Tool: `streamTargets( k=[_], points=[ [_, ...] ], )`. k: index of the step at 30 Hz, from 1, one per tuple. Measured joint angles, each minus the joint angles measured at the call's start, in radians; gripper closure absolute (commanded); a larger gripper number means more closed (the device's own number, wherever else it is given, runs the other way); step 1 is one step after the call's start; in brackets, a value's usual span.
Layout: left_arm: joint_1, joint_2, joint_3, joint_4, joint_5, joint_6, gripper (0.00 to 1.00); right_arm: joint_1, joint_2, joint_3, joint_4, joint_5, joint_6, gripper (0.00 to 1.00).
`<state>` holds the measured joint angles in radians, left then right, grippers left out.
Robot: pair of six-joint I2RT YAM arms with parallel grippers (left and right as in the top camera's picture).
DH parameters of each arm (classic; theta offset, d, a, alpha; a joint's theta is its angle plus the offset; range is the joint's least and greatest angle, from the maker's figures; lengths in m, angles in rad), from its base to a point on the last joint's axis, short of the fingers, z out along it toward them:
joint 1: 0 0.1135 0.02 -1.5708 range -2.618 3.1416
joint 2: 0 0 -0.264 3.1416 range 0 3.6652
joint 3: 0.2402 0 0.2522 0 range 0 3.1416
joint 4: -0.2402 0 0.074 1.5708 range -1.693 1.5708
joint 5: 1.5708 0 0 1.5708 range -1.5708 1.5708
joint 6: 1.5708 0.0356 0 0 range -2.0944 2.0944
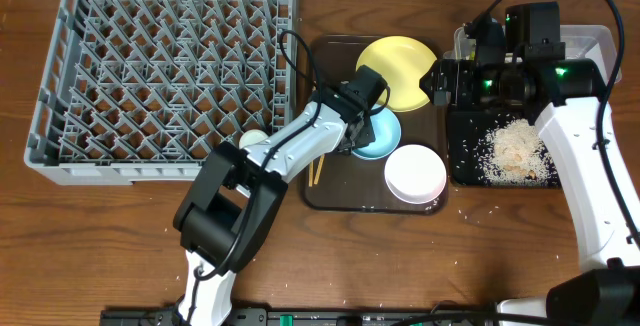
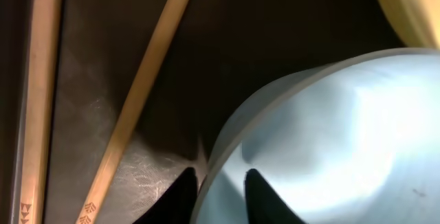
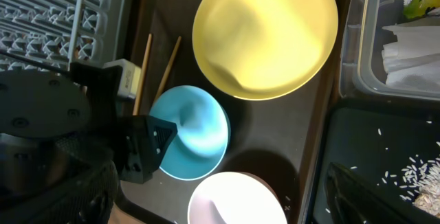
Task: Sort waste into correct bins and load items into the dishwasher
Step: 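Grasp the blue bowl rim with the left gripper, then carry the blue bowl to the rack and place it upright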
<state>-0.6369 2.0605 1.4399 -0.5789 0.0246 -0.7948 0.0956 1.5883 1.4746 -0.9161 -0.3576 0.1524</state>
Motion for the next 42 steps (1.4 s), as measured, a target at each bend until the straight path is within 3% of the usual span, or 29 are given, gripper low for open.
streamTargets(
  k=[2, 5, 15, 23, 34, 42],
  points=[
    [0.000, 0.000, 0.000, 0.000, -0.002, -0.005, 0.92, 0.000, 0.000, 0.000, 0.000, 0.000, 0.000, 0.05],
    [0.000, 0.000, 0.000, 0.000, -0.002, -0.011, 0.92, 0.000, 0.000, 0.000, 0.000, 0.000, 0.000, 0.01],
    [0.001, -0.002, 0.000, -0.006, -0.002, -0.003, 0.92, 0.000, 0.000, 0.000, 0.000, 0.003, 0.003, 0.01],
    [0.002, -0.096, -0.005, -0.036, -0.021, 0.124, 0.93, 0.000, 0.000, 0.000, -0.002, 0.005, 0.003, 0.01],
    [0.002, -0.314, -0.005, -0.155, -0.267, 0.278, 0.92, 0.000, 0.000, 0.000, -0.003, 0.008, 0.003, 0.01],
    [0.003, -0.384, -0.005, -0.171, -0.663, 0.402, 0.93, 0.000, 0.000, 0.000, -0.003, 0.008, 0.003, 0.01]
  ],
)
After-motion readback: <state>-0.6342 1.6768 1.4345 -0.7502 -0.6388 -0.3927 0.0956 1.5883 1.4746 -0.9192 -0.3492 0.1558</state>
